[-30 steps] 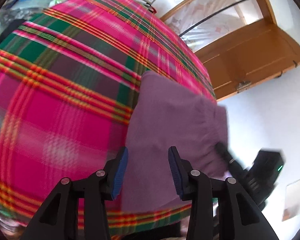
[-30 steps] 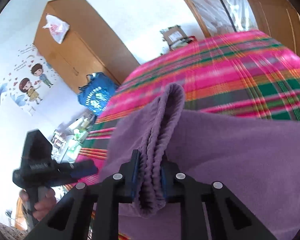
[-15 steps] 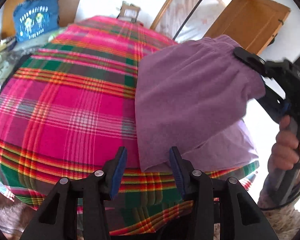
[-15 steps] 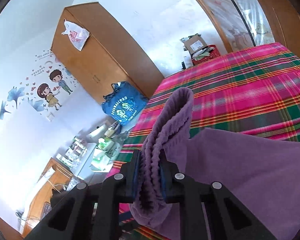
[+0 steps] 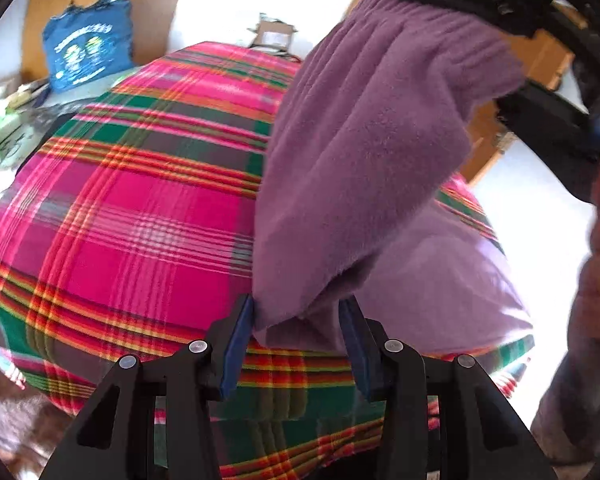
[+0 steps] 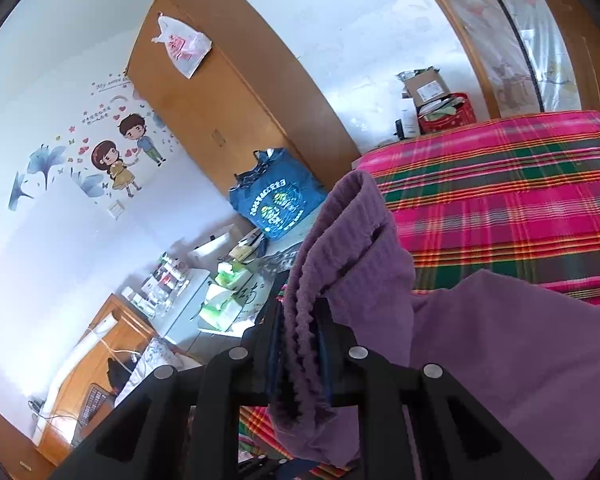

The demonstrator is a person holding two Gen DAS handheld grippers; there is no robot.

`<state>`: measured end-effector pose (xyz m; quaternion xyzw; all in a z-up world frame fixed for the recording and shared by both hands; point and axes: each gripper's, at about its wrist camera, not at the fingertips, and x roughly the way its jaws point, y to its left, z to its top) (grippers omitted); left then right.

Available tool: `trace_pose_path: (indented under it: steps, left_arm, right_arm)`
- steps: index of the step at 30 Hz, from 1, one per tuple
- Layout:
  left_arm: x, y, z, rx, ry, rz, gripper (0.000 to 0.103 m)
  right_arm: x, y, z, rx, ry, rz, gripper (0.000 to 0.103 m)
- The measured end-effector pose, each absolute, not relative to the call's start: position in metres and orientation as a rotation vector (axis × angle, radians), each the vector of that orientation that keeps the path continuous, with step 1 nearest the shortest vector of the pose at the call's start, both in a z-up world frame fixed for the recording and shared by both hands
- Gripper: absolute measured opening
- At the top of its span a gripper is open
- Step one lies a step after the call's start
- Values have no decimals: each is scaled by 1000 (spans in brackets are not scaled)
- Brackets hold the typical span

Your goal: Fold clothes

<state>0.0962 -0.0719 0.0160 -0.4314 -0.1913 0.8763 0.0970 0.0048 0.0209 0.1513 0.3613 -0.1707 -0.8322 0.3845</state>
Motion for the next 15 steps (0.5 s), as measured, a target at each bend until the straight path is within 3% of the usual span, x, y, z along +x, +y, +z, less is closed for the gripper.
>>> trace_pose_path:
  steps: [6,15]
  left_arm:
    - [94,-91,11,-1280,-774,2558,46]
    - [84,-86,7,-1314,-858,2561,46]
  right_arm:
    - [8,6,146,948,-390,-2057,17]
    - [14,3,139,968,-372,-2015,17]
